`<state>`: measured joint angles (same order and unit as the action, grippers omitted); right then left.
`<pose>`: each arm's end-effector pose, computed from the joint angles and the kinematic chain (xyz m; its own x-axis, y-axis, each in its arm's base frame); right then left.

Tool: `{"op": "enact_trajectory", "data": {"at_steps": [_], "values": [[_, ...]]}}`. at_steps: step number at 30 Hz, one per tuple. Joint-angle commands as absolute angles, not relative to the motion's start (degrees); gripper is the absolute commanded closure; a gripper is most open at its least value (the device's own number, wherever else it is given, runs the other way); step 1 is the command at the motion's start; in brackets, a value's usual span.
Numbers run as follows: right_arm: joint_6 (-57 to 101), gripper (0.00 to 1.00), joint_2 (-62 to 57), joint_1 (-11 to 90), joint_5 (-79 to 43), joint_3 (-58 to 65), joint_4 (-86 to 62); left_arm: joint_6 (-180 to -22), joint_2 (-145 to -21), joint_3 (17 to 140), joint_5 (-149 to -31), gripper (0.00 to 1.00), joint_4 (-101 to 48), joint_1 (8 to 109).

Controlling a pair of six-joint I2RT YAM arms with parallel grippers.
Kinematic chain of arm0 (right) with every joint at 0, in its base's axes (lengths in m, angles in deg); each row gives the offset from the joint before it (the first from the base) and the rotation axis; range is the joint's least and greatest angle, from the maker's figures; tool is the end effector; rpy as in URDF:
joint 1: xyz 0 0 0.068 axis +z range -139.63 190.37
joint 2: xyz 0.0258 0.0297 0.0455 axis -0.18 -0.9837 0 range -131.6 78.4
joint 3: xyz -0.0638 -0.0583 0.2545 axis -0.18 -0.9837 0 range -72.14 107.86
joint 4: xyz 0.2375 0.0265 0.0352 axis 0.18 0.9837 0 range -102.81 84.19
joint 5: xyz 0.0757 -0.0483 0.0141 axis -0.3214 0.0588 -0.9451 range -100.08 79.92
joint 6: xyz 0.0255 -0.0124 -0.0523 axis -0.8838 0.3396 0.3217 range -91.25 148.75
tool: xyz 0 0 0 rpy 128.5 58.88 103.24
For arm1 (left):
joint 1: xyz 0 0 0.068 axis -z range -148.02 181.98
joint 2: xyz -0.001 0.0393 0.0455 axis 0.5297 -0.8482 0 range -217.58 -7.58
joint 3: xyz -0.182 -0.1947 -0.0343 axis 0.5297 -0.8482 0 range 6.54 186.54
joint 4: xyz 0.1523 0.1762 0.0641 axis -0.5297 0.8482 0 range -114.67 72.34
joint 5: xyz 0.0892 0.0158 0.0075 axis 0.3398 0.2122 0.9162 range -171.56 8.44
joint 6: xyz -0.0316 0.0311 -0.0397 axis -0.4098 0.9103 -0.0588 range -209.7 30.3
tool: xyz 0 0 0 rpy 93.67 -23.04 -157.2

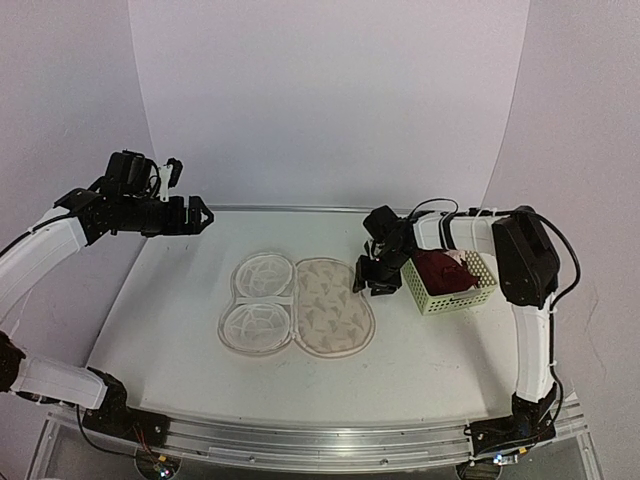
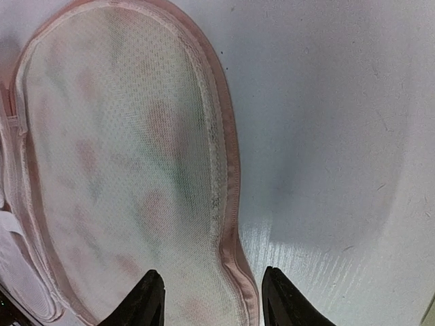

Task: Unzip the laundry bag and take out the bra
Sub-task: Close the laundry bag at the center of the board.

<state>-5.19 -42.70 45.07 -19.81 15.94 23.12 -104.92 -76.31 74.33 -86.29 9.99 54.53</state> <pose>0.3382 0.2431 0.1552 -0.9777 -0.0077 -0.2098 -0.0785 0.9402 0.3315 0.2256 -0.0976 0.3436 -0.6352 -0.0197 -0.7721 0.2874 0.9218 -0.2600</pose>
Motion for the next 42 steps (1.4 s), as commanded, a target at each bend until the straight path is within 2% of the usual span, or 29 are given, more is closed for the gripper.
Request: {"op": "enact_trajectory", "data": {"at_steps": [1,15,24,29,35,42], "values": [[-5.8,0.51,-44.0,45.3,-20.5,16.0,20.8,-104.9,-76.4,76.6,-85.8,0.00,9.8,54.3],[-5.5,0.59,-46.1,45.6,-21.3,16.4,19.9,-104.7,-76.4,76.8,-85.3,0.00,9.8,54.3],[-4.6,0.68,-46.6,46.7,-19.6,15.5,20.0,-104.7,-76.6,76.8,-85.3,0.00,9.8,54.3],[-4.2,0.78,-47.1,46.9,-18.0,15.0,20.2,-104.6,-76.6,76.7,-85.3,0.00,9.8,54.3],[-3.2,1.00,-47.4,47.3,-16.0,15.0,21.0,-104.6,-76.7,76.6,-85.2,0.00,9.8,54.3],[-1.4,1.00,-44.6,47.5,-15.2,15.4,21.6,-104.6,-76.9,76.9,-85.2,0.00,9.8,54.3]]}}
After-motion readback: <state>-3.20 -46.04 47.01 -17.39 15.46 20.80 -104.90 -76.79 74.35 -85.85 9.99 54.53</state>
